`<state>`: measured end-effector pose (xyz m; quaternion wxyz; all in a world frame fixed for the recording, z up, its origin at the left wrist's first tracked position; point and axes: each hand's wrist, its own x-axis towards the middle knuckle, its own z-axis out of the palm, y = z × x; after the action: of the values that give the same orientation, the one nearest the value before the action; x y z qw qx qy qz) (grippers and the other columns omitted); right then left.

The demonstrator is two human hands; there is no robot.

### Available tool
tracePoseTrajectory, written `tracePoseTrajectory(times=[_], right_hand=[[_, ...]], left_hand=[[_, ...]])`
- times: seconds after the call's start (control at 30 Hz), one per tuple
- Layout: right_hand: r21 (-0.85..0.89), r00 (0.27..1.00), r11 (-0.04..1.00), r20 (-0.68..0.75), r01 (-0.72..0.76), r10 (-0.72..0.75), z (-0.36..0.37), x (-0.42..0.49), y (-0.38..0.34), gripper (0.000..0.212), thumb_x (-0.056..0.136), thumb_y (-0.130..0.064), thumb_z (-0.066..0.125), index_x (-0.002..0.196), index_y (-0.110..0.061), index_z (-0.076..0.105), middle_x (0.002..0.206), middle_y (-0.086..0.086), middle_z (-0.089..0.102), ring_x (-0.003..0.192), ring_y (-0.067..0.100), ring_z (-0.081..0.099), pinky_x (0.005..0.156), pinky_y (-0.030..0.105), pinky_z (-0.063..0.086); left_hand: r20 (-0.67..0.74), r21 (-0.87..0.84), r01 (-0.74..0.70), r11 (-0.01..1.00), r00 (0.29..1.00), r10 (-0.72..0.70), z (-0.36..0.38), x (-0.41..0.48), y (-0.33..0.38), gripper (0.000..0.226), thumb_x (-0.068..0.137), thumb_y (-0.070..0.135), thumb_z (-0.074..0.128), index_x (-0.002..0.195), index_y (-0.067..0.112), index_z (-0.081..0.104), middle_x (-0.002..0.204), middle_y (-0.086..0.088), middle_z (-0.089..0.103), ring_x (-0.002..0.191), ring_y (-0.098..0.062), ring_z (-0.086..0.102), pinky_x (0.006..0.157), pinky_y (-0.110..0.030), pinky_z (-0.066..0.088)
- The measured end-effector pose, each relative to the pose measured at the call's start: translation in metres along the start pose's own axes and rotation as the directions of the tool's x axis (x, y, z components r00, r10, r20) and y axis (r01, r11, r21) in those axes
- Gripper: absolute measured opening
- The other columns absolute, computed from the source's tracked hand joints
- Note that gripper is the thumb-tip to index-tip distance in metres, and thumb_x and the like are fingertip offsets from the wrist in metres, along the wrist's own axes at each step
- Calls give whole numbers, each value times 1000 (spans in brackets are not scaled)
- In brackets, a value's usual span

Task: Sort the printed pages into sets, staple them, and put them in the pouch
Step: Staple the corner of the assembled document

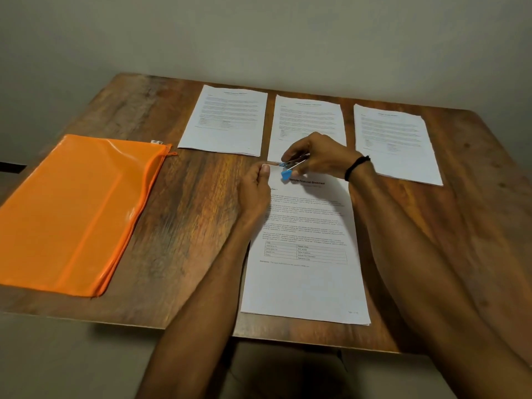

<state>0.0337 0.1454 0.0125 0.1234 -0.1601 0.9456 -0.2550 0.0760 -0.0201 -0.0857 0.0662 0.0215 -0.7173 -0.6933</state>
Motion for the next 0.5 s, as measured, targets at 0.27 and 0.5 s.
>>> tracePoseTrajectory(times=[0.27,0.5], right_hand=[[-78,999,997,33,-4,6,8,11,-5,33,79,-16,84,111,-13,75,100,-1,74,86,9,66,89,26,56],[-154,990,981,64,-117,128,2,20,-20,53,68,-21,92,111,-21,60,90,-8,67,83,8,64,85,25,52]], left_hand=[[-3,68,-28,997,1000,28,1,9,-11,23,104,24,50,110,15,71,109,-8,65,96,-19,65,71,-21,49],[41,94,-79,992,996,76,-1,7,-10,23,104,20,50,108,12,71,100,-9,67,80,-4,54,62,-9,40]])
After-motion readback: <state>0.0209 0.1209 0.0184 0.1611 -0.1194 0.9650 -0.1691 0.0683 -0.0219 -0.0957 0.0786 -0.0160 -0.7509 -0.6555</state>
